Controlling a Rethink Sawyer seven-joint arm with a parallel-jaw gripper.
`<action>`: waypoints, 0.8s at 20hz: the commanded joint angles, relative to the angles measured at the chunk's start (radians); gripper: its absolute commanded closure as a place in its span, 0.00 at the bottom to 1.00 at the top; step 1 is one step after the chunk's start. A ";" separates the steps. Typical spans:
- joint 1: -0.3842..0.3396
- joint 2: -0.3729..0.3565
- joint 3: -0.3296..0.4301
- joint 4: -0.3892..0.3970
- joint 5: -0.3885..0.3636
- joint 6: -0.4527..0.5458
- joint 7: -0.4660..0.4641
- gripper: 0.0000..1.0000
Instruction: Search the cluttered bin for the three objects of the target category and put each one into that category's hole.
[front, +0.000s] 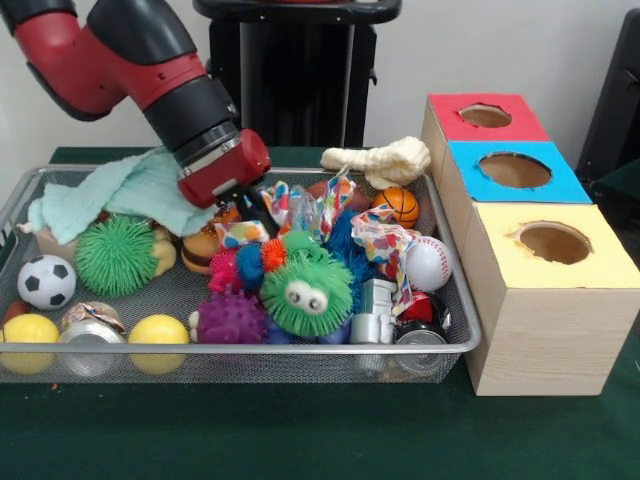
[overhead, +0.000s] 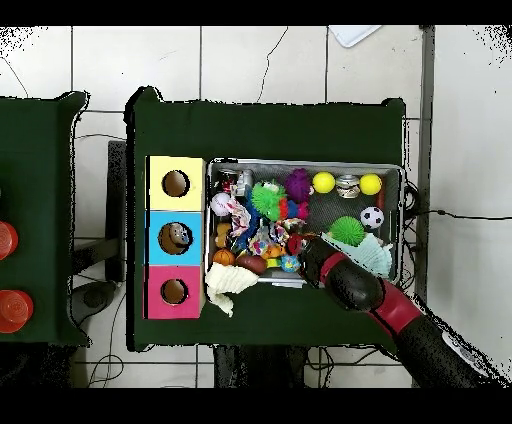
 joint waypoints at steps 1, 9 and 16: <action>0.061 0.034 -0.018 0.096 0.054 0.053 0.172 1.00; 0.072 0.004 -0.010 0.174 0.106 0.006 0.212 1.00; 0.079 0.003 -0.019 0.182 0.118 -0.017 0.187 1.00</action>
